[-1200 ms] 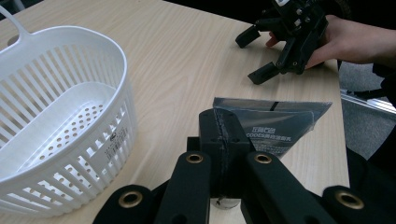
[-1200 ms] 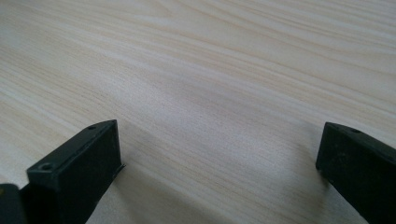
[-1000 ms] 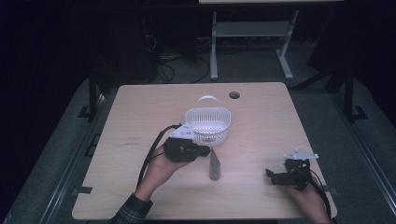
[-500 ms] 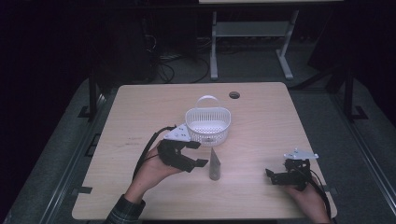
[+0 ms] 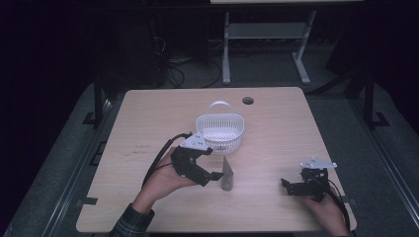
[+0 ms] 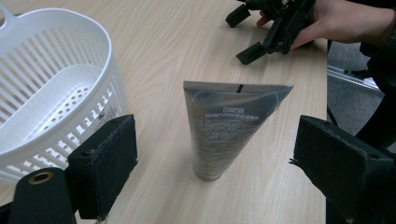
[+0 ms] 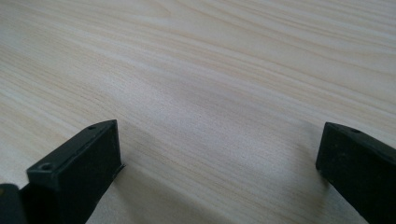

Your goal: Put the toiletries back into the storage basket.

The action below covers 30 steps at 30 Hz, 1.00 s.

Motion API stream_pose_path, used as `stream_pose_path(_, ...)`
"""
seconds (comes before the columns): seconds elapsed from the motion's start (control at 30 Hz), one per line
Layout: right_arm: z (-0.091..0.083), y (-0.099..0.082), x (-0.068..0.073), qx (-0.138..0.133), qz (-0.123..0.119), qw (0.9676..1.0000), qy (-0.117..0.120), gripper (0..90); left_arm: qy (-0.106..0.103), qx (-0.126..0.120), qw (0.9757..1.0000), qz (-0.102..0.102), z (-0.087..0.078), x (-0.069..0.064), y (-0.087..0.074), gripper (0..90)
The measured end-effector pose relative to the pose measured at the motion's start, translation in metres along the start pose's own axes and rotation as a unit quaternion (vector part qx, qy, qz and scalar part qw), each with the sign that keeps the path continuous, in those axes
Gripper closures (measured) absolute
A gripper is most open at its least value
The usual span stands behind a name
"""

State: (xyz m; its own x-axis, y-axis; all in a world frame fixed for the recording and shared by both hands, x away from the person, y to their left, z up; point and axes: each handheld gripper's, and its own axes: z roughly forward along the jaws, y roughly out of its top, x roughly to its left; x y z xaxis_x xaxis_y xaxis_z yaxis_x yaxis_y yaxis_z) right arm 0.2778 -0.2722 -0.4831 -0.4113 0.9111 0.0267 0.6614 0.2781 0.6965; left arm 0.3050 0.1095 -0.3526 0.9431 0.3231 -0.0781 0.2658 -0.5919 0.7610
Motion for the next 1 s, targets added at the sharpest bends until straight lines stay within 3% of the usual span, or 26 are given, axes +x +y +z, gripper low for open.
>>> stream_pose_path(0.5,0.000,0.000,0.000,0.000,-0.001,1.0000,0.000,0.0,-0.013,0.003,0.9998,0.017,0.015,-0.008,0.020,12.6)
stream_pose_path(1.0,0.000,0.000,0.000,0.000,-0.001,1.0000,0.000,0.0,-0.015,0.024,0.9994,0.022,0.038,-0.011,0.027,12.6)
